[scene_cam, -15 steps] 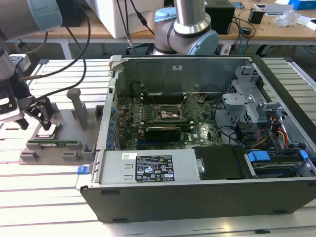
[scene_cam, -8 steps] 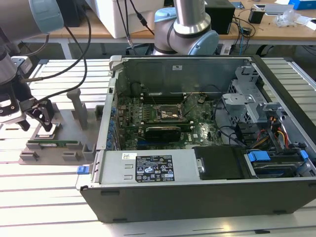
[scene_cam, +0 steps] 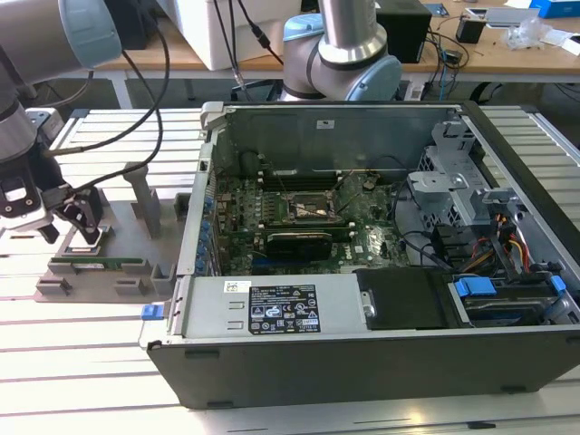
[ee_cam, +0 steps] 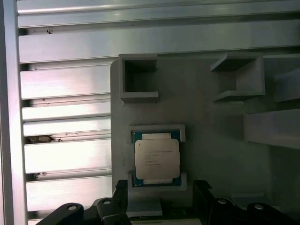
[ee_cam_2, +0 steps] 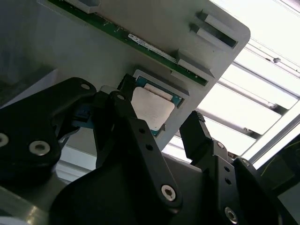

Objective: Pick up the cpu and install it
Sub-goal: 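Pick up the cpu and move it towards the insertion slot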

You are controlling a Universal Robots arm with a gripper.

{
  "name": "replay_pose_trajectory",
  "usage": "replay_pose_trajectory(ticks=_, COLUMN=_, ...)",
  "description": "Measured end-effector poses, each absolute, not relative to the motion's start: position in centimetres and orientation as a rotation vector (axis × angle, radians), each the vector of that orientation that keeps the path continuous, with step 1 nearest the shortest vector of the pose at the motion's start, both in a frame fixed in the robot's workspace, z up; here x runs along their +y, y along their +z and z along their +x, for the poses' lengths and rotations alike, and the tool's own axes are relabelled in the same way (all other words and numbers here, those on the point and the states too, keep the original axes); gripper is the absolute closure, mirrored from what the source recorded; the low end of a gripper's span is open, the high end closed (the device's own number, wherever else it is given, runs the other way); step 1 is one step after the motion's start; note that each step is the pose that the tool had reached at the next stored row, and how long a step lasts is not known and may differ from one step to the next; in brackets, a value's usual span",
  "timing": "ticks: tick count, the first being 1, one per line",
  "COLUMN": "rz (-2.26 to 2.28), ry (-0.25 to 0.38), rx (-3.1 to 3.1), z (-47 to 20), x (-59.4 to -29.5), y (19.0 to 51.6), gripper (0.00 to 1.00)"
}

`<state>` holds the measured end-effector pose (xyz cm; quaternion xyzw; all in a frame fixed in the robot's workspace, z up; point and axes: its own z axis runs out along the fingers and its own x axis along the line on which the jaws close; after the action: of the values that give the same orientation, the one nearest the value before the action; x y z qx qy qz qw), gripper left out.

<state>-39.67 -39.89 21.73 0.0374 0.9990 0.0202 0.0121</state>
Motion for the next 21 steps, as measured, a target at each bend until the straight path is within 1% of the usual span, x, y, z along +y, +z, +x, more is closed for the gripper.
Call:
replay_pose_trajectory(ticks=18, rz=0.117, ry=0.063, rx=3.115, z=-38.7, x=-39.8, y=20.4, gripper=0.34)
replay_pose_trajectory(ticks=21, rz=0.117, ry=0.053, rx=3.114, z=-38.5, x=-39.4, y=20.2, gripper=0.34)
